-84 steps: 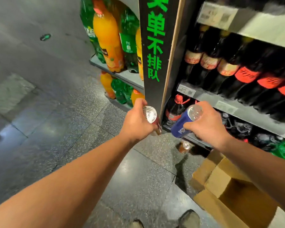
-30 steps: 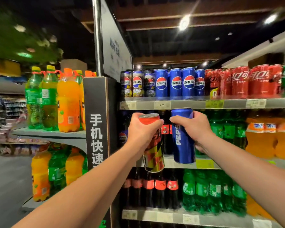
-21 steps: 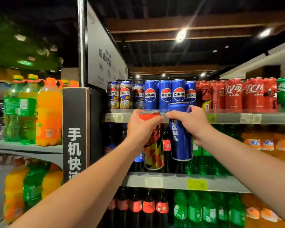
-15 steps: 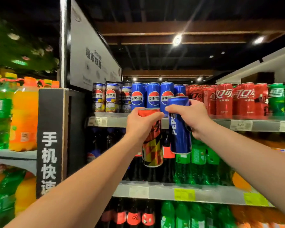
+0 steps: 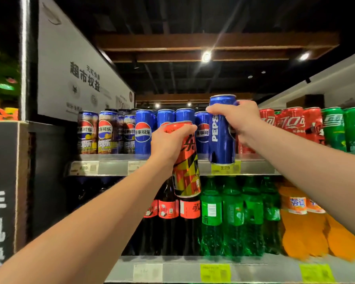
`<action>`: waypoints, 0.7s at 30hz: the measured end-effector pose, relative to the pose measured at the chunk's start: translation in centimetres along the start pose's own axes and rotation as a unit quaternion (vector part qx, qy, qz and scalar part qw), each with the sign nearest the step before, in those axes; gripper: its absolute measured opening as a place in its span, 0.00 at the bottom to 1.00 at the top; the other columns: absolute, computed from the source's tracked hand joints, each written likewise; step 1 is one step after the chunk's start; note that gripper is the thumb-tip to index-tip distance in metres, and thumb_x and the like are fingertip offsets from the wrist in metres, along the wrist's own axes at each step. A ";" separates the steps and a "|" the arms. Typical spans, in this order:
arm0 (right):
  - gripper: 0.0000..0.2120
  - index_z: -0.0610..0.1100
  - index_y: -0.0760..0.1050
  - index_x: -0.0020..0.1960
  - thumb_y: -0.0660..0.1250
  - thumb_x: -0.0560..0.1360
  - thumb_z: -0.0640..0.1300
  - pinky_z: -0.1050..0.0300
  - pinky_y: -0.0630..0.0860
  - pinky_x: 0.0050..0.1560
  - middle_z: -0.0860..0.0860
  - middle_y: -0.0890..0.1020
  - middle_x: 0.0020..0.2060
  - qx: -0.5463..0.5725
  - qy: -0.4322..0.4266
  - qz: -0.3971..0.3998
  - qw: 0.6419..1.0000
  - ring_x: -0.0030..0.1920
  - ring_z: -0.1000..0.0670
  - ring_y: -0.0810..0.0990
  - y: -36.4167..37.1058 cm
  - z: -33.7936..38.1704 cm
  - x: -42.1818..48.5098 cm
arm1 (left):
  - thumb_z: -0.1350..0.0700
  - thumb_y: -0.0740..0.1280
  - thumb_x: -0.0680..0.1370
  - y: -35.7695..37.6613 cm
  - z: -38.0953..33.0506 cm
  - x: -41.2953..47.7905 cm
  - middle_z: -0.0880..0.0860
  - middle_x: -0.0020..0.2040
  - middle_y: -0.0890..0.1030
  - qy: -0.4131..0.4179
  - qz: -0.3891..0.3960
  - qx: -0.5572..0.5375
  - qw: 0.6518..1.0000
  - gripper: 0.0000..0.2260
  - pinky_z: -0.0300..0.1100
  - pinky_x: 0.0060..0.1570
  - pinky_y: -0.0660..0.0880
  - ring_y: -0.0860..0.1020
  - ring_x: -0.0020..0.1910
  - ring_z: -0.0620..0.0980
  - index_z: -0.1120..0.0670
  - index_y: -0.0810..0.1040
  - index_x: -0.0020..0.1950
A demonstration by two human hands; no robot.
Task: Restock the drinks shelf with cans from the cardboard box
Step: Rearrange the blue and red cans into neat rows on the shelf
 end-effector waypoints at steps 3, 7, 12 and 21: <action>0.24 0.47 0.75 0.49 0.81 0.59 0.50 0.54 0.80 0.37 0.49 0.83 0.43 -0.006 -0.014 -0.025 1.000 0.40 0.51 0.84 -0.1 0.5 2.2 | 0.50 0.76 0.66 0.1 -0.1 1.4 0.50 0.44 0.84 0.000 0.007 -0.003 1.000 0.16 0.44 0.39 0.79 0.83 0.42 0.49 0.51 0.80 0.51; 0.19 0.52 0.71 0.42 0.81 0.60 0.51 0.61 0.72 0.29 0.54 0.79 0.38 -0.016 -0.033 -0.061 0.997 0.36 0.57 0.79 0.2 0.8 4.4 | 0.49 0.76 0.66 -0.1 0.5 3.0 0.51 0.45 0.83 -0.002 0.013 -0.007 1.000 0.18 0.44 0.38 0.79 0.83 0.43 0.49 0.51 0.78 0.52; 0.22 0.49 0.73 0.45 0.81 0.59 0.52 0.59 0.74 0.31 0.52 0.81 0.41 -0.028 -0.028 -0.074 0.997 0.38 0.54 0.81 1.3 -0.3 6.4 | 0.48 0.76 0.66 -0.4 1.3 4.7 0.51 0.47 0.82 0.001 0.008 -0.002 1.000 0.20 0.45 0.39 0.79 0.82 0.44 0.50 0.50 0.76 0.54; 0.30 0.46 0.73 0.55 0.80 0.59 0.56 0.49 0.81 0.46 0.50 0.82 0.46 -0.085 -0.032 -0.059 0.994 0.44 0.50 0.83 3.9 -2.2 7.9 | 0.48 0.76 0.66 -0.5 2.6 6.5 0.51 0.48 0.82 -0.006 0.018 -0.008 1.000 0.23 0.45 0.40 0.78 0.82 0.46 0.50 0.51 0.75 0.58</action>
Point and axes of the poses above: each hand's wrist, its own x-axis towards the middle knuckle, its own y-axis out of the palm, z = x × y, the point moved 8 cm from there along x, towards the middle knuckle
